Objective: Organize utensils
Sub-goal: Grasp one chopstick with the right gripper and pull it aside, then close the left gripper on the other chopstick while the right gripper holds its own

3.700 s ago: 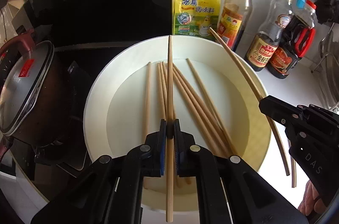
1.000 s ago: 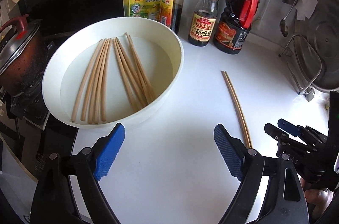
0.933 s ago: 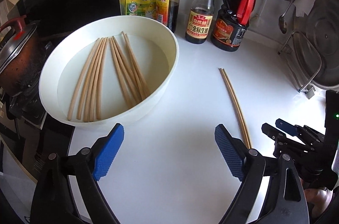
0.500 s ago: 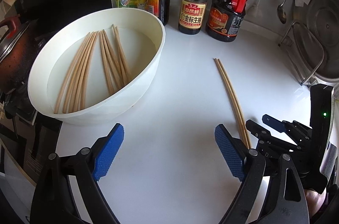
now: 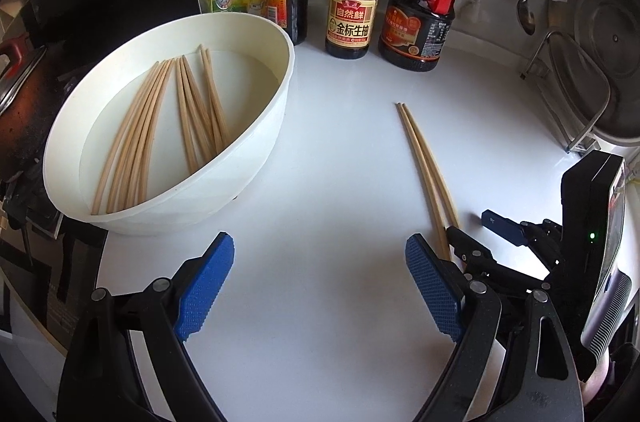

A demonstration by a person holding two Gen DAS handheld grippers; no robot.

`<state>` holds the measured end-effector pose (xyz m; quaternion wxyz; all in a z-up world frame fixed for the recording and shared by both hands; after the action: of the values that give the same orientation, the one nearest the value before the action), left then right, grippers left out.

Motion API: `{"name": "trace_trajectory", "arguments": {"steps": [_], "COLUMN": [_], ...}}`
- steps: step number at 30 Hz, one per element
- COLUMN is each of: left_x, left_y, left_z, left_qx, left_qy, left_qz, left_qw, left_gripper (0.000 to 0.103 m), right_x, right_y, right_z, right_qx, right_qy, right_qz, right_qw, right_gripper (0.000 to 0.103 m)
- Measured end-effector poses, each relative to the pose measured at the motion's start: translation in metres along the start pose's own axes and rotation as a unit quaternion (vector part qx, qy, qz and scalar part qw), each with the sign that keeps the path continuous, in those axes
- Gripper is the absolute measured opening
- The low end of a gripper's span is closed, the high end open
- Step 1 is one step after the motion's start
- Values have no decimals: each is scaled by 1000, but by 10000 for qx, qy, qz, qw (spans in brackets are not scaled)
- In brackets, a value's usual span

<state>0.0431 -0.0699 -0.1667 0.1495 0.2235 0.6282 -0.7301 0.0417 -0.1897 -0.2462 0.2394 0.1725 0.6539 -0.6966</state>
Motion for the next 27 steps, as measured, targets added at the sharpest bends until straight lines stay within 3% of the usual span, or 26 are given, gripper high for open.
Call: {"name": "trace_trajectory", "arguments": {"steps": [4,5,17,27], "left_x": [1,1,3,3], "left_y": [3,4,36,71], "left_z": [8,10,56,75], "left_qx": [4,5,164,-8], "left_qy": [43,59,229,265], "left_qz": [-36,-42,-151,-253], "left_qw": [10000,10000,9995,9993], "left_gripper": [86,86,86,86], "right_x": [0,0,18,26], "right_y": [-1,-1,-9,-13], "right_z": [-1,0,51,84], "right_qx": [-48,-57,104,192], "right_qy": [-89,-108,231,420], "right_qz": [66,69,121,110], "right_qw": [9999,9999,9996,9989], "right_gripper": [9,7,6,7]}}
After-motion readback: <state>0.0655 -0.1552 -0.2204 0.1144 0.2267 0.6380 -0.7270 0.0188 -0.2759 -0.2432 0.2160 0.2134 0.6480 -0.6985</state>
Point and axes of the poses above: each gripper's, at about its wrist camera, not at the fingertips, and y roughly the way its jaws point, z to its right, x to its underside, the point moved 10 cm from there along y, roughly the way its jaws point, and after that the axes turned 7 degrees about -y, right-handed, at the moved point
